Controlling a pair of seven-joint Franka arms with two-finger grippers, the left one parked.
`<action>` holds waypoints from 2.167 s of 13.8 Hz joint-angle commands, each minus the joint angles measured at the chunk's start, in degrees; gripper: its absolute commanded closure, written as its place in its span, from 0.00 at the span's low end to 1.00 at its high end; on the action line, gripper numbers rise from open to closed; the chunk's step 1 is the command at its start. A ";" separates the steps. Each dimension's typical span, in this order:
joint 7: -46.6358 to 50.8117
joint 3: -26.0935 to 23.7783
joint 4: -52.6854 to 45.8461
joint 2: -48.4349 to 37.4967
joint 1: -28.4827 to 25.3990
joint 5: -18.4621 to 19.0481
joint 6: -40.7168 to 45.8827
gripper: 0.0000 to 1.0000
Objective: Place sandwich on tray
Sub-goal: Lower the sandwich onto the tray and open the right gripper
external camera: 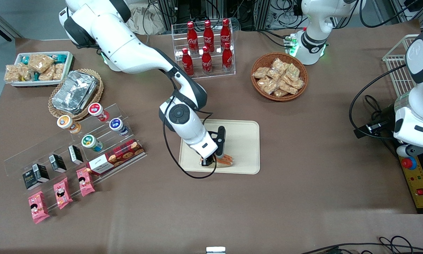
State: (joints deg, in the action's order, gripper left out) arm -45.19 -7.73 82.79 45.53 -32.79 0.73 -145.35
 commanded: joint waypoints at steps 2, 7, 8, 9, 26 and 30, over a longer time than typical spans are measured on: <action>0.10 -0.10 -2.90 2.28 -0.87 1.12 -0.82 1.00; -1.74 0.69 -2.81 3.08 -0.61 1.29 -1.70 1.00; -2.70 1.56 -2.81 3.08 -0.61 1.29 -1.61 1.00; -3.93 2.27 -2.81 3.08 -0.61 1.29 -1.61 1.00; -5.70 1.66 -2.37 2.37 -0.08 0.06 -1.70 0.00; -5.70 1.66 -0.36 -2.79 0.36 -2.49 -0.30 0.00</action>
State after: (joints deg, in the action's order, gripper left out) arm -50.48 -5.73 80.53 46.60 -32.94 -0.03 -146.69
